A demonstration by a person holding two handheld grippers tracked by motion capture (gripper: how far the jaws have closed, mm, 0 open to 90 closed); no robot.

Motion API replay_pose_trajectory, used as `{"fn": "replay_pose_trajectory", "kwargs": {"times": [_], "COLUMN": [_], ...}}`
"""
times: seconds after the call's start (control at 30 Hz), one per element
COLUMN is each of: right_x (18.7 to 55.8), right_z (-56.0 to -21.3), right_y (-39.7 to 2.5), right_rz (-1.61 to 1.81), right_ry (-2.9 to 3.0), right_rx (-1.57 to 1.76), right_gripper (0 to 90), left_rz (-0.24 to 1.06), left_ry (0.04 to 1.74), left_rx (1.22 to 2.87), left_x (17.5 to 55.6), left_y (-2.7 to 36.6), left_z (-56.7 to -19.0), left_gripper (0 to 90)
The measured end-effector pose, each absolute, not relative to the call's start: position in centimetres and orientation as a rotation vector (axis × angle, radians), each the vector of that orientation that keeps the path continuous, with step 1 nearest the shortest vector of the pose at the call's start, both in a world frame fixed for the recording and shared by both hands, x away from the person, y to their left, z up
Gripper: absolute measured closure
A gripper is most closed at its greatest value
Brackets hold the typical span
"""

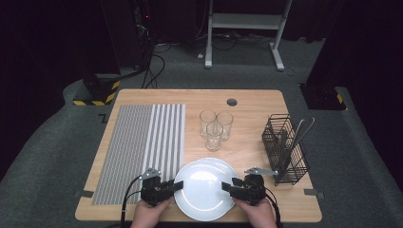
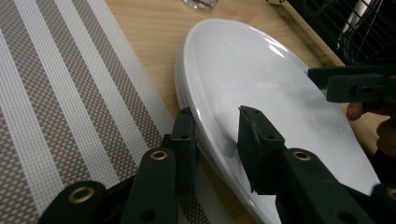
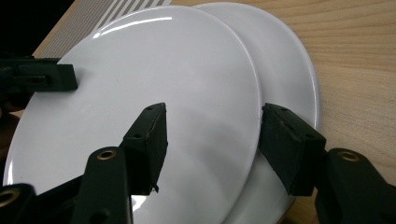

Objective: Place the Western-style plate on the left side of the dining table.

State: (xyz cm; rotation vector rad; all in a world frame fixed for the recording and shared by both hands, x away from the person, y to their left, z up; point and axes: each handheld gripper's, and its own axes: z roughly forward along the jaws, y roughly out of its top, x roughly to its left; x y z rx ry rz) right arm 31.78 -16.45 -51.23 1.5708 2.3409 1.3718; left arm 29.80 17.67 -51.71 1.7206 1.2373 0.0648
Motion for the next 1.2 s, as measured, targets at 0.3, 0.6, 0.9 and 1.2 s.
{"fn": "replay_pose_trajectory", "kwargs": {"times": [0.3, 0.6, 0.9, 1.2], "right_x": [32.0, 32.5, 32.9, 32.6], "right_z": [-51.3, -51.5, -51.5, -51.2], "right_y": [-16.2, -16.2, -16.4, -16.4], "right_rz": [1.373, 1.372, 1.38, 1.338], "right_ry": [2.302, 2.293, 2.297, 2.28], "right_rx": [1.588, 1.591, 1.597, 1.532], "right_gripper": [43.0, 47.6, 49.9, 49.3], "left_rz": [0.037, 0.0, 0.027, 0.101], "left_ry": [1.216, 1.192, 1.172, 1.204], "left_rx": [1.697, 1.679, 1.67, 1.662], "left_x": [32.7, 35.6, 37.0, 37.5], "left_y": [17.6, 17.2, 16.8, 16.4], "left_z": [-51.5, -52.2, -52.8, -52.6], "left_gripper": [73.9, 75.4, 74.5, 74.6]}}
